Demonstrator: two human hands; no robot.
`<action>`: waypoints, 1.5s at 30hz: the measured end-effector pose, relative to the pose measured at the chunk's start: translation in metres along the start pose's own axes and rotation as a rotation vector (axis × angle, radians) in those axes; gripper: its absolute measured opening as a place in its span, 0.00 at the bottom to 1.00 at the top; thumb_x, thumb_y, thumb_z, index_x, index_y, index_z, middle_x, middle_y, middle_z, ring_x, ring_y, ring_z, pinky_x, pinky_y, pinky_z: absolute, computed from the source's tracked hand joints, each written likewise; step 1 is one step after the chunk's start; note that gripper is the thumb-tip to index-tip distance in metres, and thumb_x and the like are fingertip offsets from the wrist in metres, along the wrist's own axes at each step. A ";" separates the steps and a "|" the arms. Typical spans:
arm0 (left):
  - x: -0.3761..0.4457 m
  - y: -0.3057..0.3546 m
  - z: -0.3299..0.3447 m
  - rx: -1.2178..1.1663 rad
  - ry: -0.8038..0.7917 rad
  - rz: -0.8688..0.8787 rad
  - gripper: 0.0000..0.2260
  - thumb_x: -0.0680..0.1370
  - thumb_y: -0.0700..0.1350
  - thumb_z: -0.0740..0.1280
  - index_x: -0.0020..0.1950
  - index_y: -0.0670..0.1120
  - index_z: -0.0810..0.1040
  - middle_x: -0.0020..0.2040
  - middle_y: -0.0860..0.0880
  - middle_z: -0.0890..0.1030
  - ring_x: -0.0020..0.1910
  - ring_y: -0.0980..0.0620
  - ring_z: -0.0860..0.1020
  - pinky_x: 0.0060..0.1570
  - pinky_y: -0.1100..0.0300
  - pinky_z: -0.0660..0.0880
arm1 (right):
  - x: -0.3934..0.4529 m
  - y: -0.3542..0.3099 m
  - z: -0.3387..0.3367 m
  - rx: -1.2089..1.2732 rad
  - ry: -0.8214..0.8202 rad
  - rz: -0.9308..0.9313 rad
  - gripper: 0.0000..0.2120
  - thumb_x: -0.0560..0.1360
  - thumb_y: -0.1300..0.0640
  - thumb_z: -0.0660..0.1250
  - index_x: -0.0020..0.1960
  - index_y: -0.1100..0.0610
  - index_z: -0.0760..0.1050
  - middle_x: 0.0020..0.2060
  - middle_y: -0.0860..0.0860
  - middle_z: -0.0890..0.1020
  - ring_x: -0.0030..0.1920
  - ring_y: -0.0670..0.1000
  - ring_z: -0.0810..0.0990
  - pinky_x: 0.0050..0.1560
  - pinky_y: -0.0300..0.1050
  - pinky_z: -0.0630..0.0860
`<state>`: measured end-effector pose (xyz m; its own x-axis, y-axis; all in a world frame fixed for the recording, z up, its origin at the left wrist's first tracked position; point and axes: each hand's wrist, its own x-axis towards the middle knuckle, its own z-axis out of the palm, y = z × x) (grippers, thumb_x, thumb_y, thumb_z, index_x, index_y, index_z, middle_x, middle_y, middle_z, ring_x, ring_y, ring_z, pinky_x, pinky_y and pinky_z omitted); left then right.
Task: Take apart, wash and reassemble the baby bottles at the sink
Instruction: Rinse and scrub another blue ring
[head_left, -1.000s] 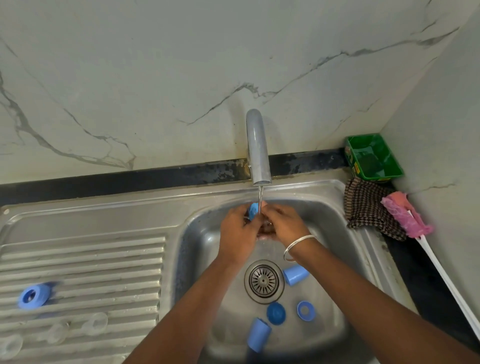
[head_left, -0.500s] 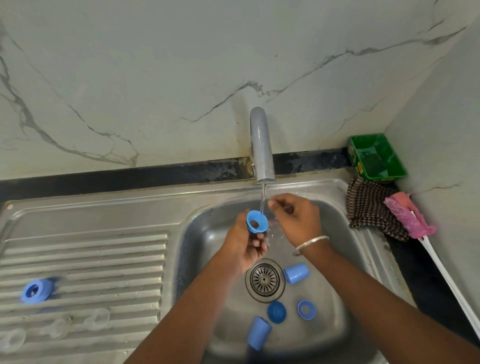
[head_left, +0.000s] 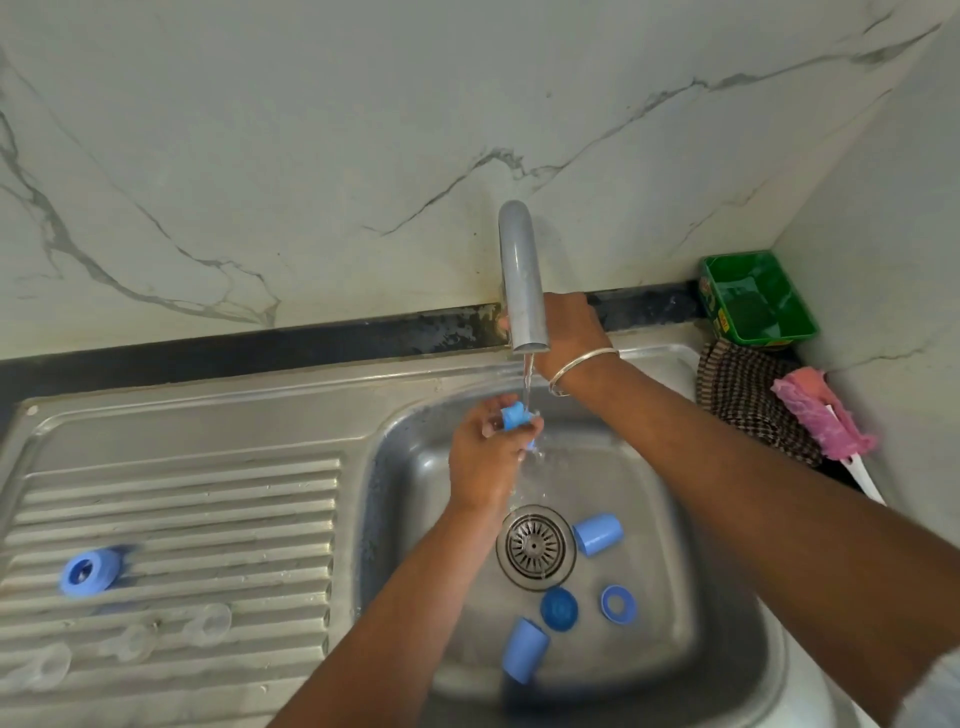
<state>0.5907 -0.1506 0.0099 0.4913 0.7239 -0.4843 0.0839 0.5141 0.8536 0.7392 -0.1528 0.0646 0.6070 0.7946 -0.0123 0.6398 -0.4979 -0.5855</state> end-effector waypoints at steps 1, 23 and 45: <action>-0.003 -0.001 -0.002 0.110 0.005 0.093 0.13 0.70 0.36 0.77 0.51 0.49 0.83 0.45 0.54 0.84 0.46 0.56 0.83 0.49 0.59 0.80 | 0.000 0.004 0.002 -0.006 0.011 -0.016 0.15 0.80 0.55 0.63 0.35 0.55 0.70 0.32 0.52 0.76 0.39 0.59 0.79 0.42 0.49 0.78; -0.090 -0.059 -0.074 1.297 -0.201 0.500 0.22 0.71 0.51 0.76 0.64 0.47 0.78 0.58 0.48 0.79 0.58 0.46 0.78 0.55 0.56 0.74 | -0.243 0.042 0.055 0.459 -0.010 0.443 0.07 0.73 0.58 0.68 0.39 0.47 0.80 0.31 0.52 0.84 0.35 0.51 0.85 0.45 0.53 0.82; -0.105 -0.055 -0.007 0.394 -0.085 -0.266 0.15 0.82 0.48 0.56 0.48 0.42 0.78 0.32 0.40 0.78 0.22 0.52 0.69 0.29 0.64 0.63 | -0.216 0.106 -0.050 -0.110 0.272 0.287 0.07 0.74 0.54 0.65 0.48 0.55 0.80 0.43 0.56 0.84 0.45 0.61 0.82 0.46 0.49 0.78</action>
<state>0.5284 -0.2516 0.0124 0.4756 0.5425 -0.6925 0.5306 0.4509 0.7177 0.6992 -0.3947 0.0459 0.8614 0.5043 0.0608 0.4637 -0.7319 -0.4993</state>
